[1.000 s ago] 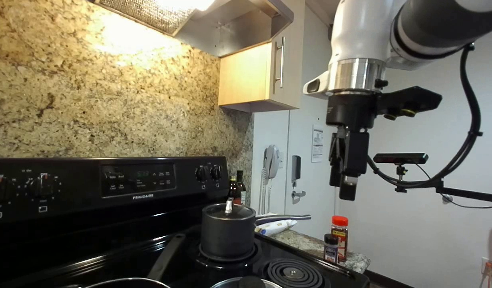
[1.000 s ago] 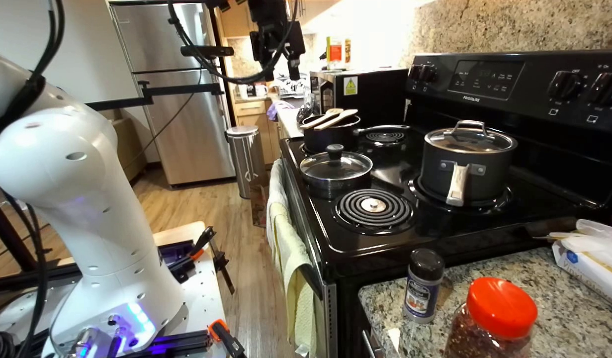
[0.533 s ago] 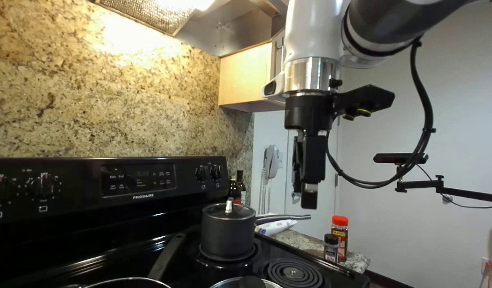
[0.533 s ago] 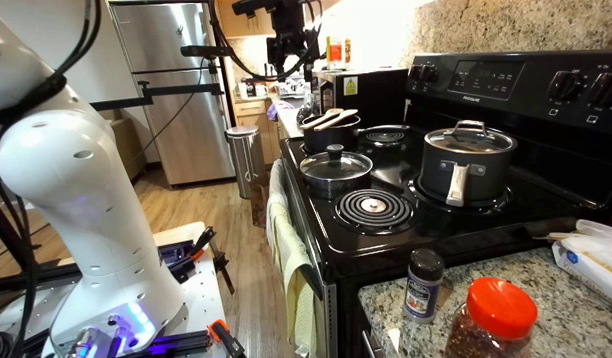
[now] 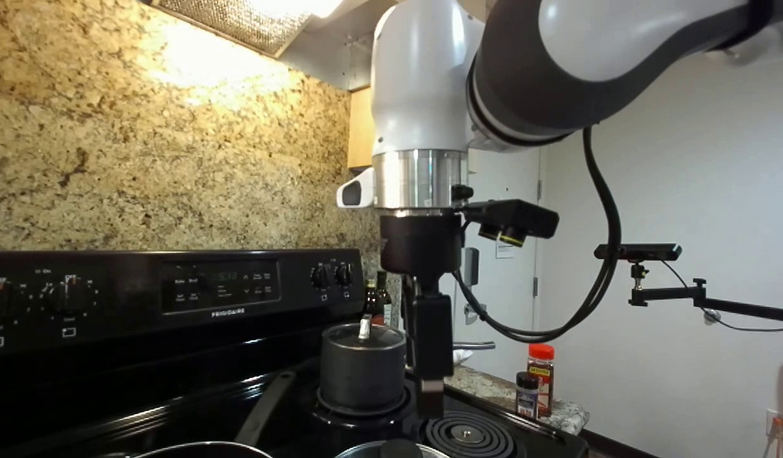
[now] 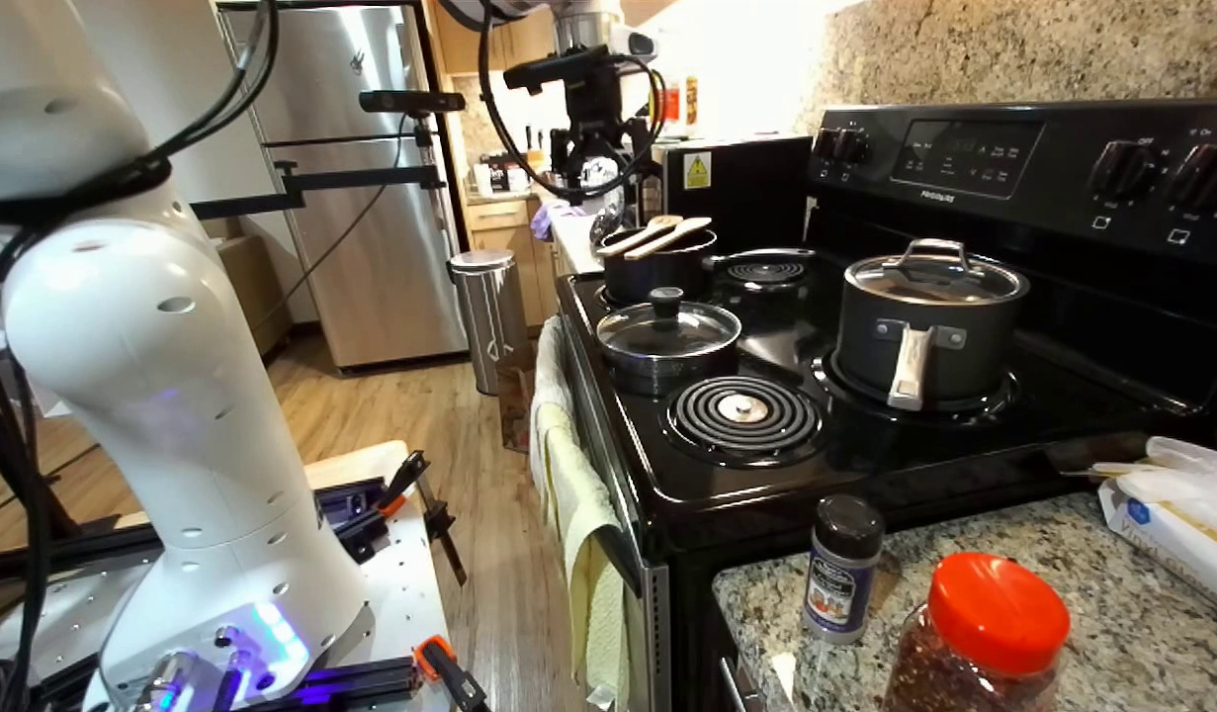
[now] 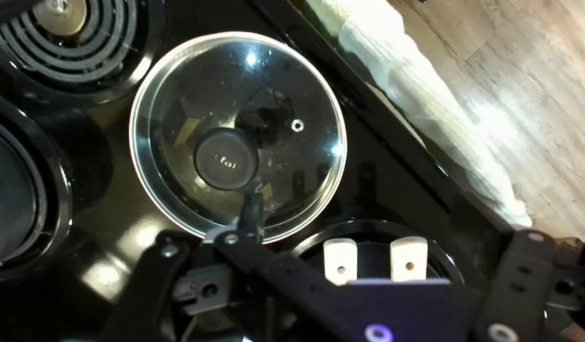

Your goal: Remove one wooden spoon from the top of the pot on the left and place it inside the pot

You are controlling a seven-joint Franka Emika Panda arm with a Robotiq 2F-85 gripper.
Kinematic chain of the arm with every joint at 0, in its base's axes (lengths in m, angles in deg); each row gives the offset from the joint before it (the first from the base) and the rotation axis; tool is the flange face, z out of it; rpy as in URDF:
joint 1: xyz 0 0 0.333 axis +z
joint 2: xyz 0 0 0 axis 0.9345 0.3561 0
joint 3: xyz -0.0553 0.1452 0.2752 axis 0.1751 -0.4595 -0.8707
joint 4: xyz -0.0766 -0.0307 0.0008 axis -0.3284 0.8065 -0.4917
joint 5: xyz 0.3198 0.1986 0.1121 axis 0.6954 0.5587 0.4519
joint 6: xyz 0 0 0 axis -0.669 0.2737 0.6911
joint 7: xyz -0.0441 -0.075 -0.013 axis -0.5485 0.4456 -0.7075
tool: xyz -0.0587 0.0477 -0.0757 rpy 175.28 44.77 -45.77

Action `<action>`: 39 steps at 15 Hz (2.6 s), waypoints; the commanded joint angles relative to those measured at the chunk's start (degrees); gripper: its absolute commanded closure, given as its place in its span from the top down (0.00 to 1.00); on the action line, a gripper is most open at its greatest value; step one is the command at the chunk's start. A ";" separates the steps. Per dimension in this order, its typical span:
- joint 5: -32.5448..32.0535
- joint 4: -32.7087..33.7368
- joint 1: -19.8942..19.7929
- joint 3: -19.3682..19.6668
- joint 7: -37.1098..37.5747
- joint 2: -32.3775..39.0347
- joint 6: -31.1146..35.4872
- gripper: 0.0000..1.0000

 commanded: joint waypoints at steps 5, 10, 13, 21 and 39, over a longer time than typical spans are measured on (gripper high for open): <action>-0.36 1.80 0.32 -0.06 -0.91 2.37 0.00 1.00; -0.36 1.36 0.49 -0.24 -0.80 3.08 2.42 1.00; -0.72 3.55 0.77 -0.45 -1.91 6.55 6.71 1.00; -0.11 11.86 0.72 -0.57 -7.00 16.88 13.73 1.00; -0.28 31.12 2.27 -1.39 -11.81 34.07 10.02 0.60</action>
